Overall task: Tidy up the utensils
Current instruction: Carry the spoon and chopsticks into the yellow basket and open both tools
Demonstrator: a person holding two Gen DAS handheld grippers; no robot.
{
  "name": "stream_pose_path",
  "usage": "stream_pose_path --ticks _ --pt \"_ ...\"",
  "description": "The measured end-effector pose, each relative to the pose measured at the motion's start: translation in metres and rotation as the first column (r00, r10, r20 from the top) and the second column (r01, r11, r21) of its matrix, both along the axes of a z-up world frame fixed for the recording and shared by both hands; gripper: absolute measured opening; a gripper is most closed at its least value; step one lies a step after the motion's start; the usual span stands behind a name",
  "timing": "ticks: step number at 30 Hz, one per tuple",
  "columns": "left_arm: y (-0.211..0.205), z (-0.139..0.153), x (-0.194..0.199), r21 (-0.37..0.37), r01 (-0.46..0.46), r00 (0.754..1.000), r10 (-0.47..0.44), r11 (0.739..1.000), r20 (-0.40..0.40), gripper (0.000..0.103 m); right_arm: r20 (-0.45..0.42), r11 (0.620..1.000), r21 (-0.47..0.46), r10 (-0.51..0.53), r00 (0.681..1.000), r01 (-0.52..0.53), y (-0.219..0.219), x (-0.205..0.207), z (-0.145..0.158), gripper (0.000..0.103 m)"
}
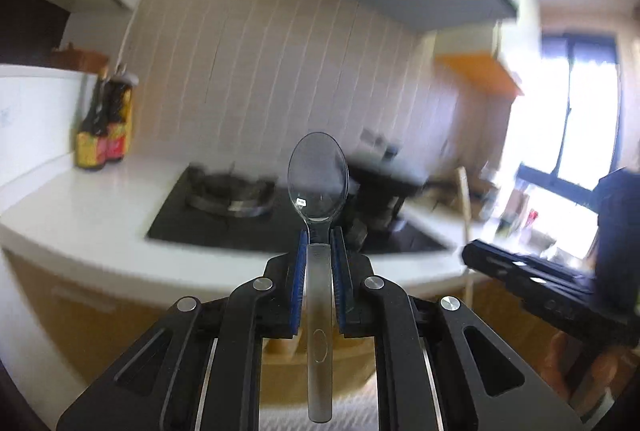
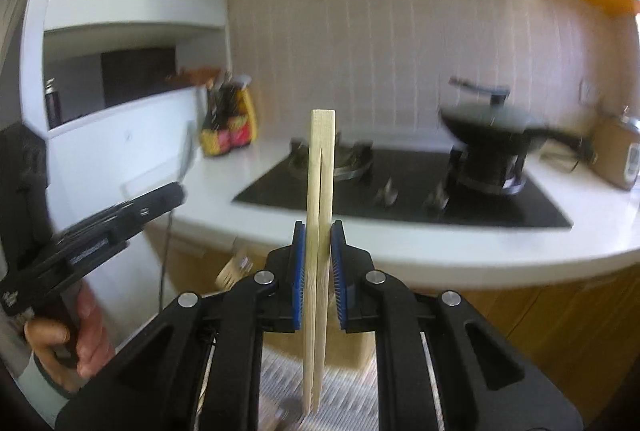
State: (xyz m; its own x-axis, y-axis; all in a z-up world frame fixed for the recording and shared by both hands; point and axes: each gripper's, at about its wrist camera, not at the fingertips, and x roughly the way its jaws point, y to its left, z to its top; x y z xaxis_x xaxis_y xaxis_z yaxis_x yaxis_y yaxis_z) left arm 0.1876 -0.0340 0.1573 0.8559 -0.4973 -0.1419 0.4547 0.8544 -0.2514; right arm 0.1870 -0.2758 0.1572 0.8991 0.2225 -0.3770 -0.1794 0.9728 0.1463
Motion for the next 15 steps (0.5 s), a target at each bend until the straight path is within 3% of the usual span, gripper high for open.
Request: stream_pose_path --ticks 3,6,15 --pt "0.002 -0.006 0.017 -0.045 -0.005 1.000 0.006 0.999 0.020 0.010 0.067 0.999 -0.022 -0.032 0.997 0.033 0.002 0.014 0.004 0.011" --pt "-0.003 -0.013 0.035 -0.024 -0.030 0.999 0.031 0.999 0.043 0.010 0.102 0.999 -0.023 -0.046 0.994 0.048 0.003 0.032 -0.001 0.011" --pt "-0.008 -0.051 0.077 0.024 -0.069 0.996 0.068 0.997 0.053 0.010 0.103 0.999 0.014 -0.053 0.993 0.052 -0.002 0.069 -0.039 0.011"
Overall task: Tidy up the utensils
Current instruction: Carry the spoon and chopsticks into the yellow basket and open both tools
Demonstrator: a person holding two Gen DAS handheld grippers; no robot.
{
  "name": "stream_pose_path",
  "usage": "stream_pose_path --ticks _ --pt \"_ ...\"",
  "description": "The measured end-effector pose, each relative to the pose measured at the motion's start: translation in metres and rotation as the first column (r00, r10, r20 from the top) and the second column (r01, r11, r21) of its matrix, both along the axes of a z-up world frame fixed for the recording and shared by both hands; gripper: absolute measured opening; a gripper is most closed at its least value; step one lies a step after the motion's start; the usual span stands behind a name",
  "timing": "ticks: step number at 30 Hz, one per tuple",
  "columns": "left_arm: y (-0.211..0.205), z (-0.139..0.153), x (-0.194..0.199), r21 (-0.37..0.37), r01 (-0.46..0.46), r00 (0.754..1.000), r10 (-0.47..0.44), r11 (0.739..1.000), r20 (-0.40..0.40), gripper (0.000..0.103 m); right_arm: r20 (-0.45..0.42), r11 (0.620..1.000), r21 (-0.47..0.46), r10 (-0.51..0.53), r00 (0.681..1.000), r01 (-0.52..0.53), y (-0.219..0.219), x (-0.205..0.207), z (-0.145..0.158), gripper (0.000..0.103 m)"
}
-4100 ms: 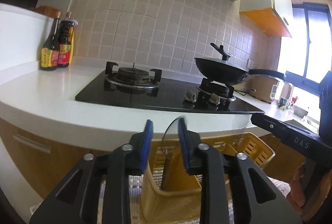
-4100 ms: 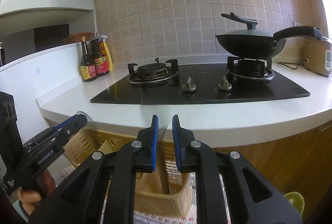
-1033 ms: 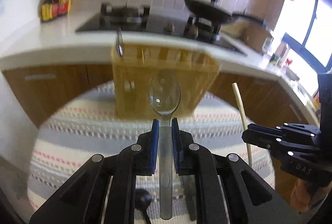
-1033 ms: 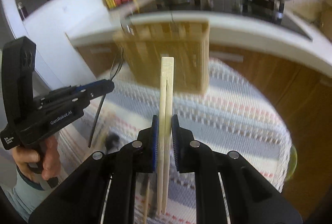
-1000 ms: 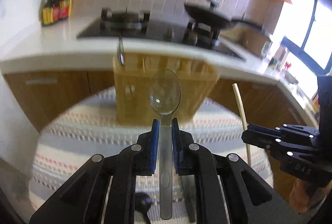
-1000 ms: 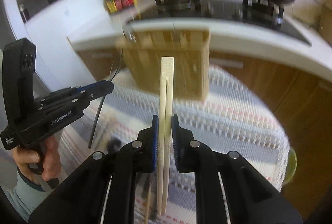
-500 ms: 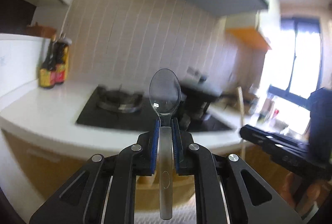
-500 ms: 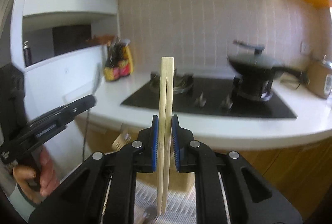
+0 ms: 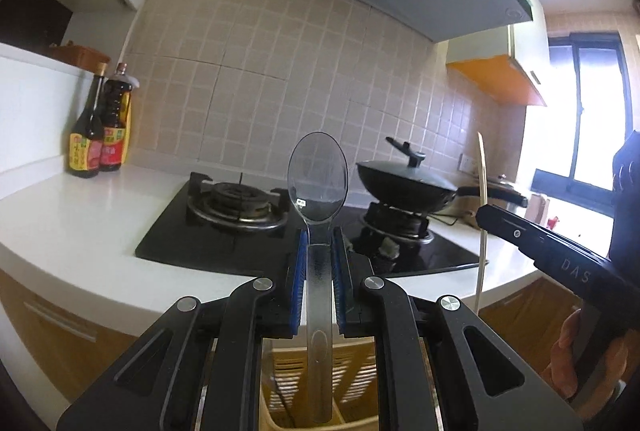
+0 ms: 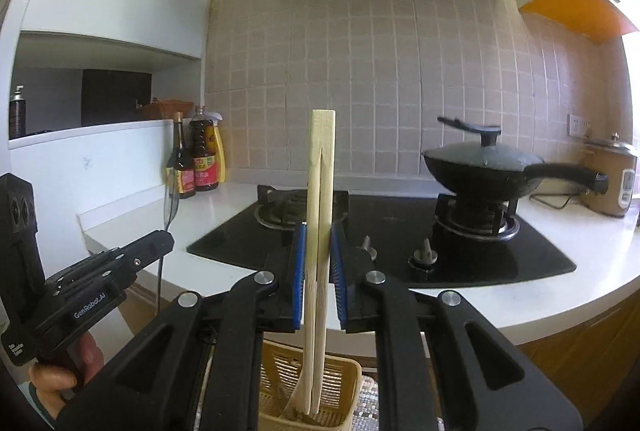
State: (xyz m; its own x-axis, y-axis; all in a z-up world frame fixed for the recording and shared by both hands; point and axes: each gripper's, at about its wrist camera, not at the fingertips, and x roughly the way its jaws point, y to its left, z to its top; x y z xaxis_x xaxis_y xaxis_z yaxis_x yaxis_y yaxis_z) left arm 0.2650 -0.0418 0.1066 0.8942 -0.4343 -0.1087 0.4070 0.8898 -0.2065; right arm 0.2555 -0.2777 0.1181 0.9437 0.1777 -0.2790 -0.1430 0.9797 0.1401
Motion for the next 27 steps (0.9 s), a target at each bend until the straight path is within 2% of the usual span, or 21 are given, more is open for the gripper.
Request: stream_pose_path --ticks 4,14,19,21,24,26,27 --pt "-0.001 -0.014 0.011 0.020 -0.015 1.000 0.015 1.000 0.004 0.010 -0.007 1.000 -0.005 -0.017 1.000 0.017 -0.001 0.009 -0.016 0.011" --pt "-0.005 -0.033 0.011 0.059 -0.012 1.000 0.012 0.998 0.011 0.011 0.010 0.998 -0.058 -0.030 1.000 0.030 0.010 0.006 -0.035 0.011" --pt "-0.001 -0.037 0.005 0.032 0.009 1.000 -0.008 0.999 -0.015 0.011 -0.006 0.998 -0.058 -0.012 1.000 0.011 0.010 -0.004 -0.036 0.011" --pt "0.001 -0.037 0.002 0.025 0.016 1.000 -0.015 1.000 -0.025 0.017 -0.028 0.999 -0.042 0.010 1.000 -0.011 0.008 -0.008 -0.036 0.016" --pt "0.006 -0.034 -0.008 0.017 0.022 0.999 -0.022 1.000 -0.030 0.024 -0.056 0.999 -0.005 0.033 0.998 -0.033 0.002 -0.016 -0.034 0.016" --pt "0.010 -0.030 -0.015 0.012 0.035 0.999 -0.035 0.999 -0.034 0.035 -0.072 0.998 0.034 0.050 0.996 -0.048 -0.003 -0.024 -0.032 0.017" --pt "0.012 -0.027 -0.022 0.013 0.031 0.999 -0.031 0.999 -0.032 0.044 -0.080 0.997 0.046 0.059 0.995 -0.055 -0.005 -0.028 -0.031 0.018"
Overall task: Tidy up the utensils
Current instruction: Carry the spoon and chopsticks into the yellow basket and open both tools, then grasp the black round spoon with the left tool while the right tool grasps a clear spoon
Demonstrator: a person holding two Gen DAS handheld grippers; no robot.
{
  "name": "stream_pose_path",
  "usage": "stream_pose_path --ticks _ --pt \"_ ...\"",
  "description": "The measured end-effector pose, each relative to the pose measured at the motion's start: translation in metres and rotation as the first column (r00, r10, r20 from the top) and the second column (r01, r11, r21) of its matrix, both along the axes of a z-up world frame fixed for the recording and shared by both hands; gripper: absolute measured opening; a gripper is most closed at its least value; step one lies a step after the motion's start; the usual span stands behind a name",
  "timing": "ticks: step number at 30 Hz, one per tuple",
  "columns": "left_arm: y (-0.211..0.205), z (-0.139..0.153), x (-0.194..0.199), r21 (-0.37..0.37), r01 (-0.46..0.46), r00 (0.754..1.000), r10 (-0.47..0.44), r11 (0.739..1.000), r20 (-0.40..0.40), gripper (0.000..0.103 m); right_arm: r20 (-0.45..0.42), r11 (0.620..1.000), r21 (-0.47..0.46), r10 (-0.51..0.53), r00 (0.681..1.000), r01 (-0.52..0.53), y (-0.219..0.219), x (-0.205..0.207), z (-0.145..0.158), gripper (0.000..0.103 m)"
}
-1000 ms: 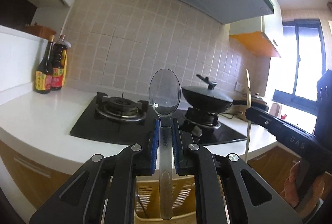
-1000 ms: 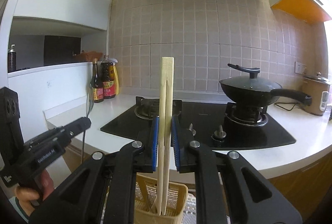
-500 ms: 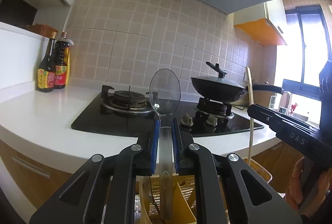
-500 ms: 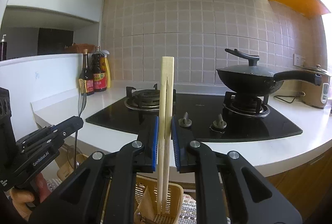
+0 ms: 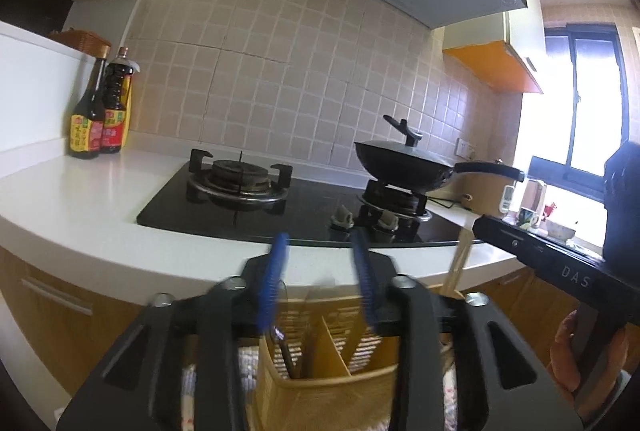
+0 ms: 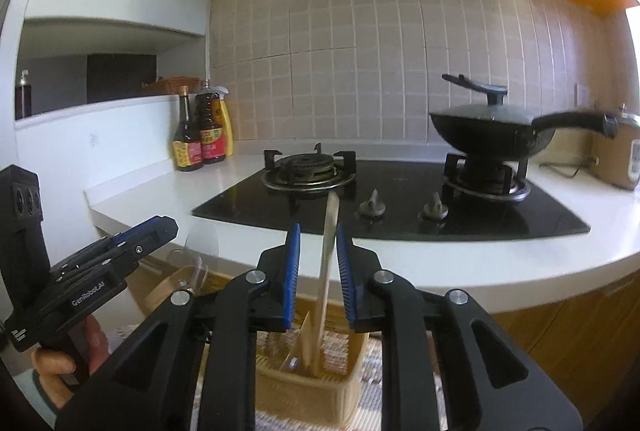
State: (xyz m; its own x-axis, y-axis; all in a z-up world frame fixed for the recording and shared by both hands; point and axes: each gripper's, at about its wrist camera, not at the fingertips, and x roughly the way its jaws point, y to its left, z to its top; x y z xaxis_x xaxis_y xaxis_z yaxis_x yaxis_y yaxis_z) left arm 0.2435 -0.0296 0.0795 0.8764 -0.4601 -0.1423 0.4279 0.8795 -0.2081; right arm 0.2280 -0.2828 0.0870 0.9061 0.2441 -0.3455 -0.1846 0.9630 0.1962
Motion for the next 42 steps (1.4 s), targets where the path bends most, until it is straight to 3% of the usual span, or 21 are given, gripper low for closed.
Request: stream_pose_path --ticks 8,10,12,14,20,25,28,29,32,35,37,39,40,42 --pt "0.016 0.019 -0.043 -0.013 0.011 1.000 -0.011 1.000 -0.008 0.053 -0.068 0.999 0.028 0.032 0.997 -0.030 -0.004 -0.038 0.003 0.024" --pt "0.019 0.023 -0.057 -0.017 0.025 1.000 -0.025 1.000 -0.015 0.060 -0.081 0.999 0.033 0.038 0.996 -0.035 -0.004 -0.046 0.005 0.030" --pt "0.021 0.026 -0.068 -0.018 0.040 0.999 -0.040 0.999 -0.027 0.063 -0.091 0.999 0.039 0.040 0.995 -0.036 -0.004 -0.058 0.008 0.048" --pt "0.020 0.027 -0.081 -0.004 0.055 0.998 -0.055 0.998 -0.038 0.063 -0.099 0.999 0.037 0.039 0.994 -0.036 -0.002 -0.069 0.010 0.049" --pt "0.015 0.027 -0.110 0.082 0.066 0.994 -0.058 0.994 -0.090 0.063 -0.197 1.000 0.010 0.020 0.980 -0.018 0.007 -0.088 0.010 0.049" --pt "-0.001 0.006 -0.115 0.260 0.084 0.958 -0.007 0.962 -0.285 0.064 -0.364 0.998 -0.052 0.015 0.931 -0.036 0.023 -0.092 -0.009 0.049" --pt "0.001 -0.016 -0.114 0.279 0.139 0.903 -0.005 0.950 -0.430 0.062 -0.489 0.994 -0.080 0.029 0.872 -0.078 0.034 -0.092 -0.029 0.049" --pt "0.003 -0.028 -0.113 0.270 0.181 0.859 -0.019 0.946 -0.512 0.062 -0.521 0.992 -0.089 0.033 0.853 -0.093 0.037 -0.093 -0.034 0.049" --pt "0.006 -0.059 -0.114 0.228 0.299 0.746 -0.078 0.927 -0.661 0.058 -0.619 0.986 -0.094 0.051 0.784 -0.138 0.044 -0.097 -0.056 0.049" --pt "0.009 -0.081 -0.114 0.232 0.316 0.693 -0.056 0.920 -0.719 0.052 -0.692 0.988 -0.049 0.072 0.718 -0.147 0.044 -0.098 -0.076 0.049" --pt "0.011 -0.098 -0.114 0.199 0.336 0.638 -0.067 0.921 -0.768 0.049 -0.735 0.989 -0.016 0.086 0.672 -0.144 0.041 -0.100 -0.090 0.049" --pt "0.012 -0.113 -0.115 0.168 0.353 0.596 -0.083 0.920 -0.799 0.047 -0.758 0.991 -0.007 0.080 0.647 -0.131 0.039 -0.103 -0.102 0.049" --pt "0.012 -0.117 -0.116 0.173 0.348 0.592 -0.072 0.922 -0.803 0.046 -0.765 0.992 -0.006 0.076 0.639 -0.125 0.038 -0.105 -0.106 0.048" --pt "0.010 -0.127 -0.119 0.194 0.347 0.582 -0.049 0.918 -0.812 0.043 -0.783 0.993 0.014 0.085 0.616 -0.119 0.034 -0.106 -0.114 0.038"
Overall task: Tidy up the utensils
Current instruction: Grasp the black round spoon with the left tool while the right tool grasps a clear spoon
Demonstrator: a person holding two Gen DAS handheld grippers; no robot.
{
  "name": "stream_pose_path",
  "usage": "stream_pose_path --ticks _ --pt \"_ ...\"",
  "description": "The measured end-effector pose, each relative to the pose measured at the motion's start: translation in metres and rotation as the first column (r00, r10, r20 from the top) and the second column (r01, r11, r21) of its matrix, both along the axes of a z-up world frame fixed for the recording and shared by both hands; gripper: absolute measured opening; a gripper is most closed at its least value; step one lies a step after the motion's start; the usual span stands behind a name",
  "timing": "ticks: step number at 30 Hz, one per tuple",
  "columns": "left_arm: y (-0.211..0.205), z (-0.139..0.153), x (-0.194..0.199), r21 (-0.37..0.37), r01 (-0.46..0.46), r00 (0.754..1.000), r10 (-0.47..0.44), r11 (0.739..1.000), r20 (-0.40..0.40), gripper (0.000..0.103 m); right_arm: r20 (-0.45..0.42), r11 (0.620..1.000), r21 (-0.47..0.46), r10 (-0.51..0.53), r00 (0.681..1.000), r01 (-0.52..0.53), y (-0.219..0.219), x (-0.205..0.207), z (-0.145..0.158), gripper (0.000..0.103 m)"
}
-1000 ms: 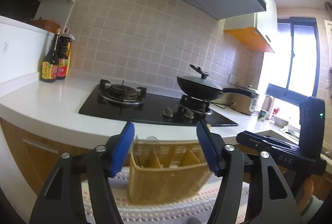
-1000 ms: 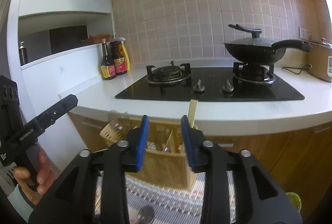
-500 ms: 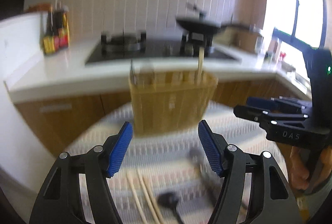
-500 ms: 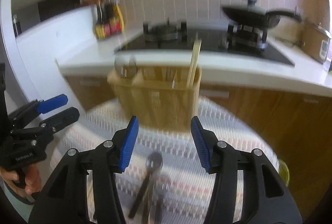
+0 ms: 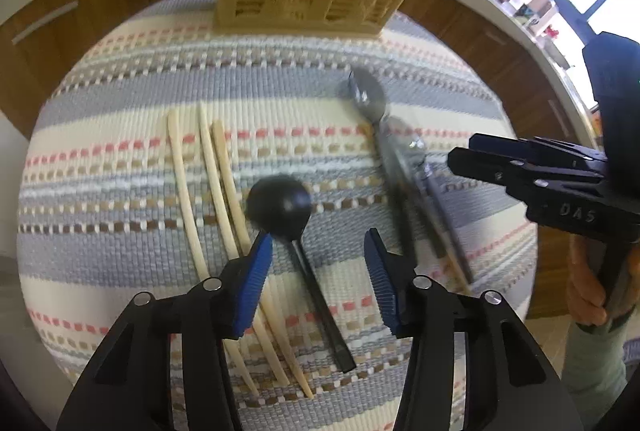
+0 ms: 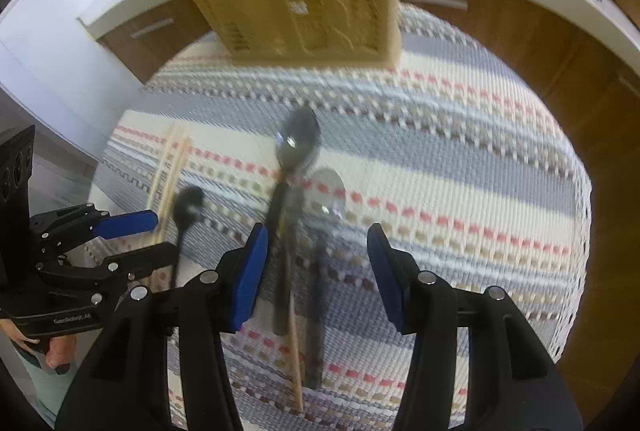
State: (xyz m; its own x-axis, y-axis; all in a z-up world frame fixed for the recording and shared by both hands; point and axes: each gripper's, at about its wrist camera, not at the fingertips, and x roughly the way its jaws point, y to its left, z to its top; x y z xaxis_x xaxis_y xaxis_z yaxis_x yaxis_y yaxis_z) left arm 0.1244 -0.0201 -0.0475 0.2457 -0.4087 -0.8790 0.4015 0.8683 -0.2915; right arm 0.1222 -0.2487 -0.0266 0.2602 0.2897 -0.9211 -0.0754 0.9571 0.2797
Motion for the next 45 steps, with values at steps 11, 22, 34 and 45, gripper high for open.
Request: stream_pose_path --ticks 11,22,34,45 --pt "-0.027 -0.016 -0.009 0.125 -0.038 0.998 0.031 0.991 0.057 0.038 -0.072 1.000 -0.010 0.025 0.997 -0.025 0.010 -0.005 -0.027 0.028" --pt "-0.062 -0.016 0.001 0.213 -0.028 0.992 0.001 0.977 0.123 0.036 -0.071 0.992 -0.108 0.050 0.996 -0.058 0.024 0.002 -0.032 0.018" --pt "-0.071 -0.018 0.001 0.285 -0.063 0.985 0.013 0.956 0.175 0.014 -0.099 0.988 -0.137 0.054 0.994 -0.067 0.033 0.016 -0.034 0.010" --pt "-0.067 -0.013 -0.011 0.212 -0.112 0.961 0.052 0.971 0.271 0.005 0.007 0.991 -0.119 0.059 0.998 -0.058 0.022 -0.002 -0.016 0.010"
